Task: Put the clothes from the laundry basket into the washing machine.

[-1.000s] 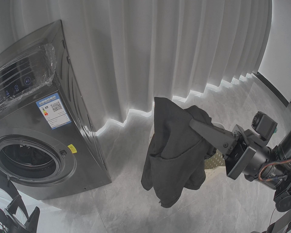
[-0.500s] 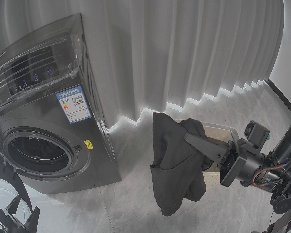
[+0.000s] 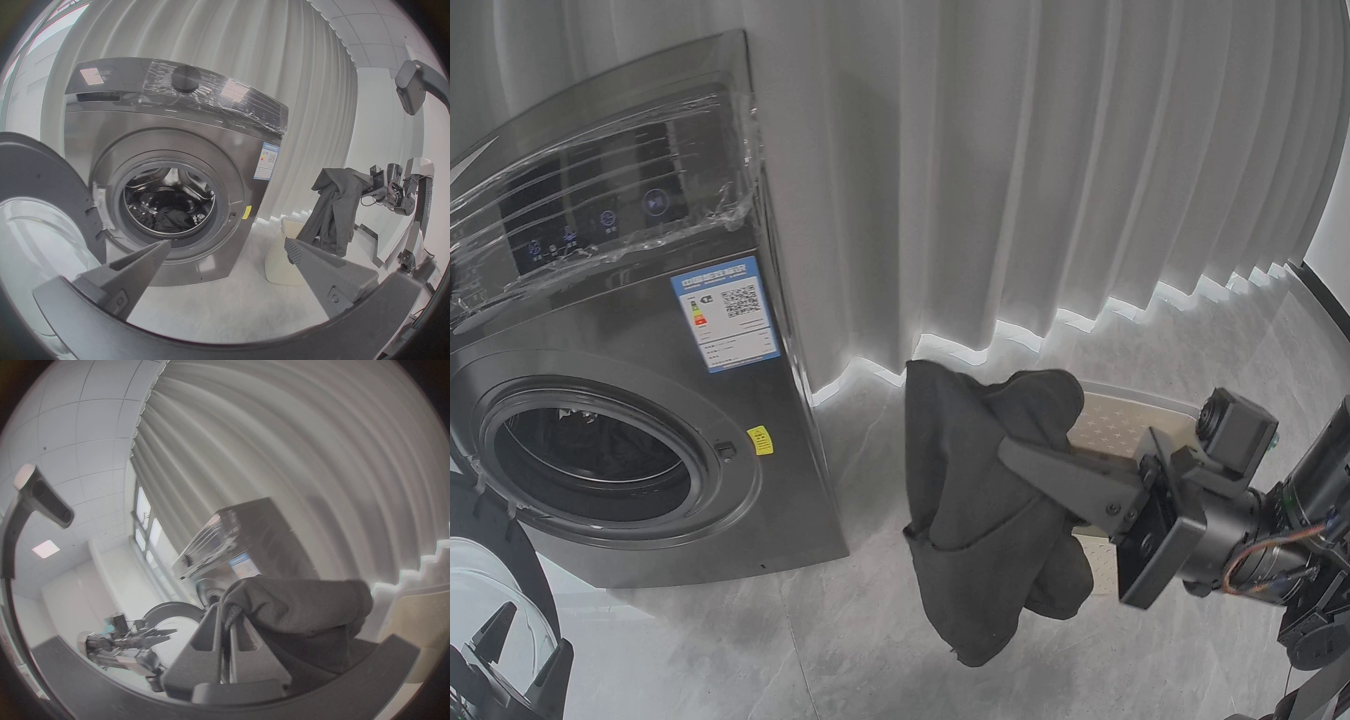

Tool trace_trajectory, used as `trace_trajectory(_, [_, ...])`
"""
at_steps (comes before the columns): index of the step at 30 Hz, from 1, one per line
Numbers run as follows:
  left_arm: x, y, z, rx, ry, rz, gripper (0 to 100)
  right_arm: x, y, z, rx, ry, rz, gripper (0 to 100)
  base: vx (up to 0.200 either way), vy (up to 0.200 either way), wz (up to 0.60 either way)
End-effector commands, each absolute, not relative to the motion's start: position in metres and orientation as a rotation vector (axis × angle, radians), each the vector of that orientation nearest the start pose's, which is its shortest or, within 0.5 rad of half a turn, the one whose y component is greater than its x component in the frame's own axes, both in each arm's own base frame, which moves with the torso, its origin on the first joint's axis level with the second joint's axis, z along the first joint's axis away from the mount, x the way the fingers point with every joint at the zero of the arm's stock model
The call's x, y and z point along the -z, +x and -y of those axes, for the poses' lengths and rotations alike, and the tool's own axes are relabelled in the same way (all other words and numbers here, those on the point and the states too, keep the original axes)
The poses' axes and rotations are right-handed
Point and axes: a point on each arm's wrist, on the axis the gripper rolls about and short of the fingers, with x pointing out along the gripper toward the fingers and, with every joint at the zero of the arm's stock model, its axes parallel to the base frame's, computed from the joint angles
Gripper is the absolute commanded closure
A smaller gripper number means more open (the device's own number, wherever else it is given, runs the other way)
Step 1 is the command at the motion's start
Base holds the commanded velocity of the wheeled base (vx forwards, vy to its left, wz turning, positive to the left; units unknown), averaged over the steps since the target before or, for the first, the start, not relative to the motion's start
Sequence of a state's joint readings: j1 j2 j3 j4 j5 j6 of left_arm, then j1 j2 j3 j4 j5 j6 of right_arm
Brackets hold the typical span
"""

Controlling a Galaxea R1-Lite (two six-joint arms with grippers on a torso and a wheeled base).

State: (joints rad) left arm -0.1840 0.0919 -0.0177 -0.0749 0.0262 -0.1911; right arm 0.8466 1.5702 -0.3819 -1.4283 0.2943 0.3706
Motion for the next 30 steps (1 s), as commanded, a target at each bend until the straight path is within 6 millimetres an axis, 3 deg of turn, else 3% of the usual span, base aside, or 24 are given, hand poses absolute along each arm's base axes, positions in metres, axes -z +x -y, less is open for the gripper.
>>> trace_trajectory(1, [-0.085, -0.015, -0.003, 0.156, -0.188, -0.033, 0, -0.183, 0.133, -0.191, -1.28, 0.383, -0.02, 100, 0.0, 0.0, 0.0])
trace_trajectory(9, [-0.085, -0.015, -0.003, 0.156, -0.189, -0.033, 0, -0.173, 0.119, -0.219, -1.433, 0.39, -0.014, 100, 0.0, 0.0, 0.0])
trace_trajectory(13, [-0.085, -0.015, -0.003, 0.156, -0.189, -0.033, 0, -0.168, 0.128, -0.229, -1.415, 0.386, -0.025, 100, 0.0, 0.0, 0.0])
trace_trajectory(14, [-0.085, -0.015, -0.003, 0.156, -0.189, -0.033, 0, -0.168, 0.128, -0.229, -1.415, 0.386, -0.025, 100, 0.0, 0.0, 0.0])
trace_trajectory(16, [-0.085, -0.015, -0.003, 0.156, -0.188, -0.033, 0, -0.159, 0.152, -0.225, -1.32, 0.362, -0.027, 100, 0.0, 0.0, 0.0])
trace_trajectory(18, [-0.085, -0.015, -0.003, 0.156, -0.188, -0.032, 0, -0.158, 0.16, -0.22, -1.284, 0.342, -0.011, 100, 0.0, 0.0, 0.0])
trace_trajectory(30, [-0.085, -0.015, -0.003, 0.156, -0.189, -0.033, 0, -0.162, 0.168, -0.214, -1.247, 0.343, 0.016, 100, 0.0, 0.0, 0.0])
